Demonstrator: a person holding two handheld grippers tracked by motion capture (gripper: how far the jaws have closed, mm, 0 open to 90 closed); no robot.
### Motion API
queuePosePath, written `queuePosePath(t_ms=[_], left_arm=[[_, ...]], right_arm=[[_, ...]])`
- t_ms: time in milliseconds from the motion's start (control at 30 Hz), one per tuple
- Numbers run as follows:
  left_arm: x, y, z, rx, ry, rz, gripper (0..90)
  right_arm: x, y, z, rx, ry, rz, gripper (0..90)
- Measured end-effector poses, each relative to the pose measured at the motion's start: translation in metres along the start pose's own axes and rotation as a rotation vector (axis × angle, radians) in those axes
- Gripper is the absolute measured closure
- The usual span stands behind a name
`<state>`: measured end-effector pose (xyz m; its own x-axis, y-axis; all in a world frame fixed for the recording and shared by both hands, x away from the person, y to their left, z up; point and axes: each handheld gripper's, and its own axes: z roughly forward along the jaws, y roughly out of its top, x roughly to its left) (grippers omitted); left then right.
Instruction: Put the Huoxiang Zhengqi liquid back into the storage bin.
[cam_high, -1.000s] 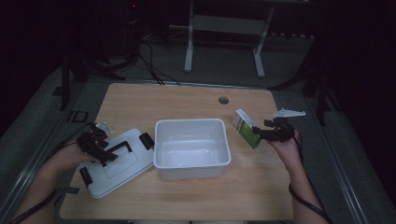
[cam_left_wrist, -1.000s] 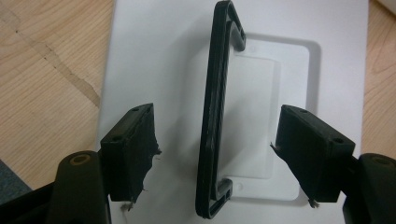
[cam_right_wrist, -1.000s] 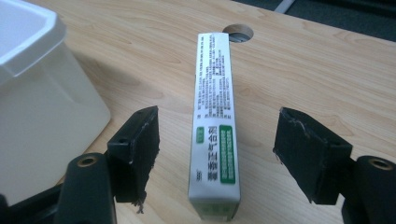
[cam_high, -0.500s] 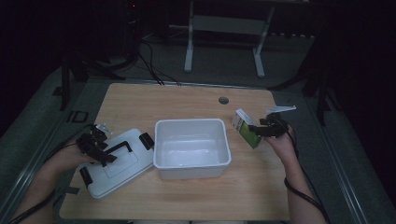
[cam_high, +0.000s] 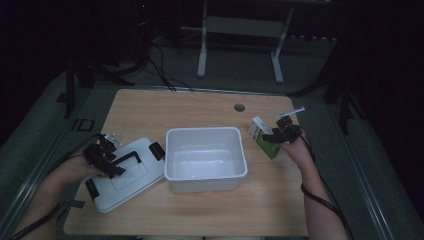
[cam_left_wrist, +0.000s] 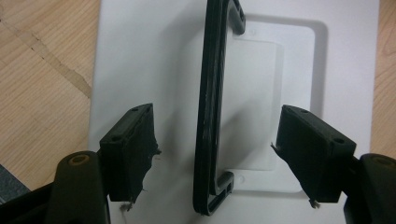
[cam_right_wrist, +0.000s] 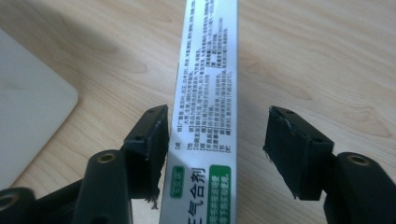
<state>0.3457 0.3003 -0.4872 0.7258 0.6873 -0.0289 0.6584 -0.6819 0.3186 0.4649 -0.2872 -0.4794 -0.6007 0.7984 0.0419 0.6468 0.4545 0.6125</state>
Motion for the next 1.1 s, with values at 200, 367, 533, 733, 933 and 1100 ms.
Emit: queuePosePath(t_ms=[200,367,533,733,933,1100], left_arm=[[0.0,-0.001,0.0,0.002,0.002,0.002,28.4],[0.0,-0.001,0.0,0.001,0.005,0.001,28.3],[0.0,-0.002,0.001,0.011,0.007,-0.002,28.3],[0.0,-0.003,0.001,0.015,0.008,0.0,28.3],[0.0,-0.004,0.001,0.013,0.008,0.0,27.6],[0.0,-0.004,0.003,0.023,0.009,0.005,27.6]], right_arm=[[0.002,0.011,0.006,0.086,0.003,-0.006,49.0],[0.004,0.018,0.01,0.151,0.003,-0.012,54.2],[0.007,0.025,0.014,0.221,-0.015,-0.031,56.0],[0.008,0.03,0.021,0.296,-0.008,-0.046,57.3],[0.009,0.035,0.022,0.339,-0.017,-0.071,62.0],[0.009,0.035,0.021,0.336,-0.025,-0.084,63.5]])
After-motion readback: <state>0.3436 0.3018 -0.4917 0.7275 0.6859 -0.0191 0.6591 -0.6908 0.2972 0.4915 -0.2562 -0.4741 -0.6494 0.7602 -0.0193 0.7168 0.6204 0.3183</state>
